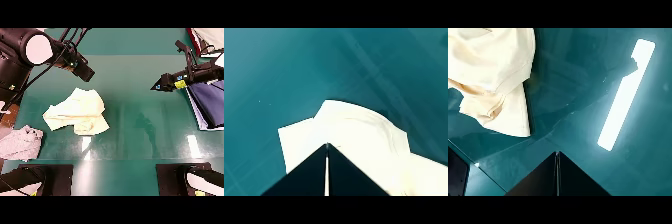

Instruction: Fold the shirts.

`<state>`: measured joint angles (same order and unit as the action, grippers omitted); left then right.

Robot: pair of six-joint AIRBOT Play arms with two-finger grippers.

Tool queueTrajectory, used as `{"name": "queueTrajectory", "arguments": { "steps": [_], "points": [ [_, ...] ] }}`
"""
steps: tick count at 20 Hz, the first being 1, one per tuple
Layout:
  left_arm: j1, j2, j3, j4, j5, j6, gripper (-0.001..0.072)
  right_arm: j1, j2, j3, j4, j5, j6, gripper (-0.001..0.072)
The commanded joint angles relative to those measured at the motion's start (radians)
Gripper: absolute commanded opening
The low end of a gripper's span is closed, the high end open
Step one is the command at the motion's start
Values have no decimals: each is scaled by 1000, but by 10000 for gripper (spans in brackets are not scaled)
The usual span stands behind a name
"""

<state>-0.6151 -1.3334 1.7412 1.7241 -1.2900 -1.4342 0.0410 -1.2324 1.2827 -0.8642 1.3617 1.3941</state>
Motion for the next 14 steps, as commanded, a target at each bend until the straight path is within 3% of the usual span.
{"name": "queueTrajectory", "arguments": {
  "steps": [1,11,14],
  "points": [
    [1,1,0,0,1,0,22,0,0,1,0,0,0,16],
    [1,1,0,0,0,0,23,0,0,1,0,0,0,17],
    [1,1,0,0,88,1,22,0,0,1,1,-27,0,16]
  ]
}}
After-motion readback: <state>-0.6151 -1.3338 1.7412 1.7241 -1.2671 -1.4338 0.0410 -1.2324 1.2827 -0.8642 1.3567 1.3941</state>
